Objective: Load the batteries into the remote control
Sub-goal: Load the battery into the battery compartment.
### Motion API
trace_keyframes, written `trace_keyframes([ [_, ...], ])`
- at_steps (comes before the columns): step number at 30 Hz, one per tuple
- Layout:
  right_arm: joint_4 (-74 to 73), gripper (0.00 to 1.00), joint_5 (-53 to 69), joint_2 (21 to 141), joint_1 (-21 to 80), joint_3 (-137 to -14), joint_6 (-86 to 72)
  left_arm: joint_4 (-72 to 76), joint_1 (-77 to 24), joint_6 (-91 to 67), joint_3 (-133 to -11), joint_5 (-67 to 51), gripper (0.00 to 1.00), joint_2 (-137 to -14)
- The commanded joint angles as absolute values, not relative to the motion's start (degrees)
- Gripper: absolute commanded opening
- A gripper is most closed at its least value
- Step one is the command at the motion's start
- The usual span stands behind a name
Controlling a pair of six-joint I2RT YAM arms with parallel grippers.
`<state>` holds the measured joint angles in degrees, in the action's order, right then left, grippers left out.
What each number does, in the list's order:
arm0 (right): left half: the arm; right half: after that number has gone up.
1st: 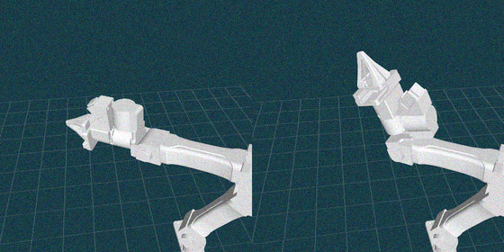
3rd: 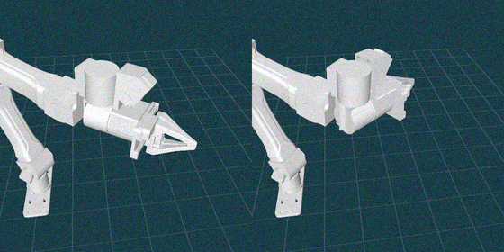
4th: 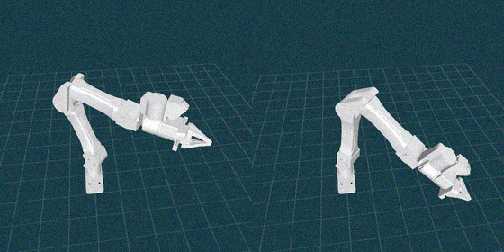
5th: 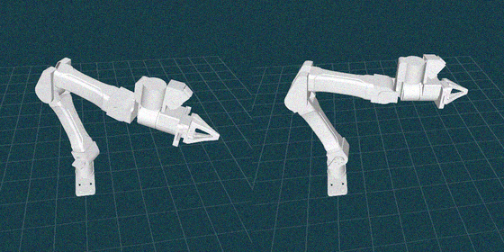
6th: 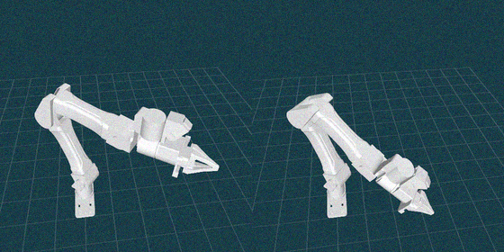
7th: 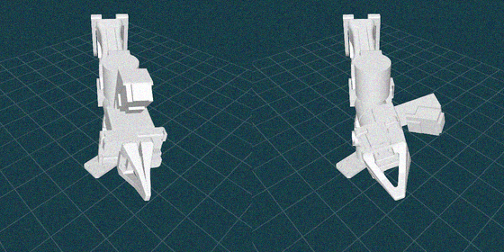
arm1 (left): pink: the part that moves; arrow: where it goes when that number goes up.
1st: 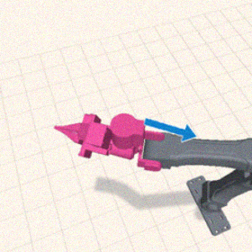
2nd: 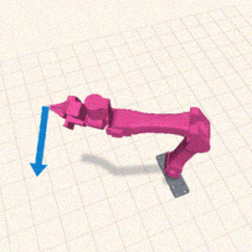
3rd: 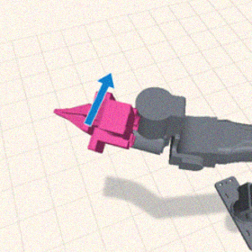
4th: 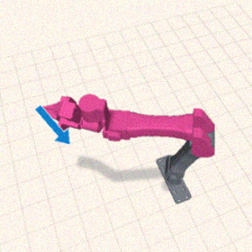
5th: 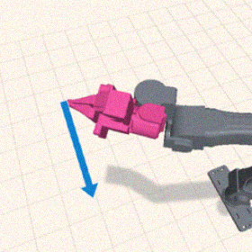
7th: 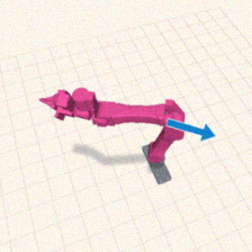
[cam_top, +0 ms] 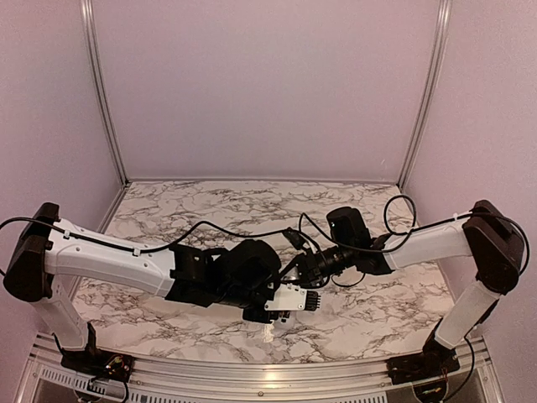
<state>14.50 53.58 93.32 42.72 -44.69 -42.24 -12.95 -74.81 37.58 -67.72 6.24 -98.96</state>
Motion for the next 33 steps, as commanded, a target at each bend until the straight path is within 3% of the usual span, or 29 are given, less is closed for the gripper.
trace_keyframes([
  [1, 27.45, 0.0, 59.66, 87.99, 42.94, -48.5, -48.12, -20.01, -76.36, 37.2, -65.79, 3.75, 0.09, -105.02],
  [11, 25.82, 0.0, 58.66, 87.97, 42.8, -48.25, -46.97, -18.72, -76.81, 36.73, -65.56, 7.23, 0.09, -104.69],
  [17, 19.05, 0.0, 54.87, 88.44, 42.59, -48.23, -41.69, -13.44, -76.74, 33.38, -64.86, 9.46, 0.18, -97.8],
  [22, 17.29, 0.0, 52.63, 88.45, 41.52, -47.47, -39.58, -8.02, -76.62, 29.01, -62.86, 10.81, 0.33, -90.83],
  [31, 18.55, 0.0, 52.12, 87.05, 39.11, -46.36, -39.05, 3.89, -72.67, 15.55, -54.38, 11.77, 0.76, -78.08],
  [33, 18.55, 0.0, 52.1, 86.64, 38.21, -46.3, -38.78, 3.59, -71.35, 13.11, -53.37, 11.24, 0.79, -76.72],
])
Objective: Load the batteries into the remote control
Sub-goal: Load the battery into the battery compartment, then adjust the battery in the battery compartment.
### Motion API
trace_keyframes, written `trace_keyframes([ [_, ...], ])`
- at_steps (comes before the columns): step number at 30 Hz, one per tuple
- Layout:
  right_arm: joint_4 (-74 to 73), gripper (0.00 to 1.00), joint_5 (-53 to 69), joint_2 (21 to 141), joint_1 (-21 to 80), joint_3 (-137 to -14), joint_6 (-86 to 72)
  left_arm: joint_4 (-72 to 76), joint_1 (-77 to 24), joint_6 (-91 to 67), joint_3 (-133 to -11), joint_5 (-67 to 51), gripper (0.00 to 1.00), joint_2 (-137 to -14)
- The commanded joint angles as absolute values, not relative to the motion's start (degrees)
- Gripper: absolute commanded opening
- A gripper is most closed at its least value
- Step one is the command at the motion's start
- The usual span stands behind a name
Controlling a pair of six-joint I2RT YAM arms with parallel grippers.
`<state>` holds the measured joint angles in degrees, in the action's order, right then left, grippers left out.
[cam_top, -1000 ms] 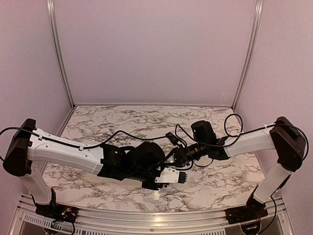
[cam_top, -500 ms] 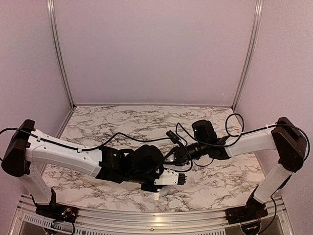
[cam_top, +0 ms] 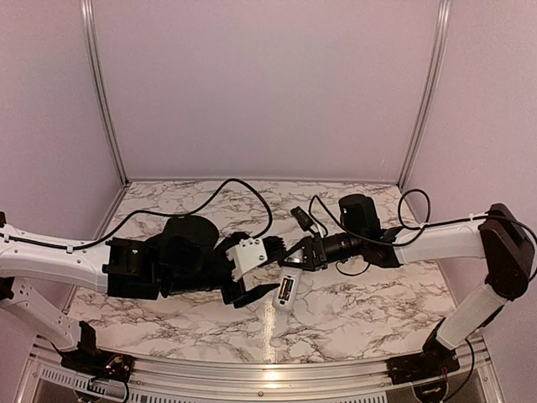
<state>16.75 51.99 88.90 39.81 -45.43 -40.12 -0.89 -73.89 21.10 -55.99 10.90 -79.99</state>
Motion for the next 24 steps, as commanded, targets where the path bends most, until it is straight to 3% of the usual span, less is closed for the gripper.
trace_keyframes([
  [1, 18.55, 0.0, 51.92, 86.37, 37.92, -46.25, -38.56, 3.07, -70.49, 11.75, -53.13, 10.75, 0.79, -76.38],
  [12, 26.35, 0.0, 50.04, 83.59, 37.18, -43.68, -40.9, 14.28, -62.37, -12.84, -49.02, -6.72, 0.76, -80.74],
  [18, 26.68, 0.0, 50.54, 83.22, 37.24, -43.77, -40.34, 16.87, -62.14, -15.83, -51.93, -15.27, 0.76, -87.33],
  [24, 27.06, 0.0, 50.79, 83.03, 37.88, -44.01, -40.54, 18.01, -62.14, -18.06, -53.96, -15.89, 0.71, -91.55],
])
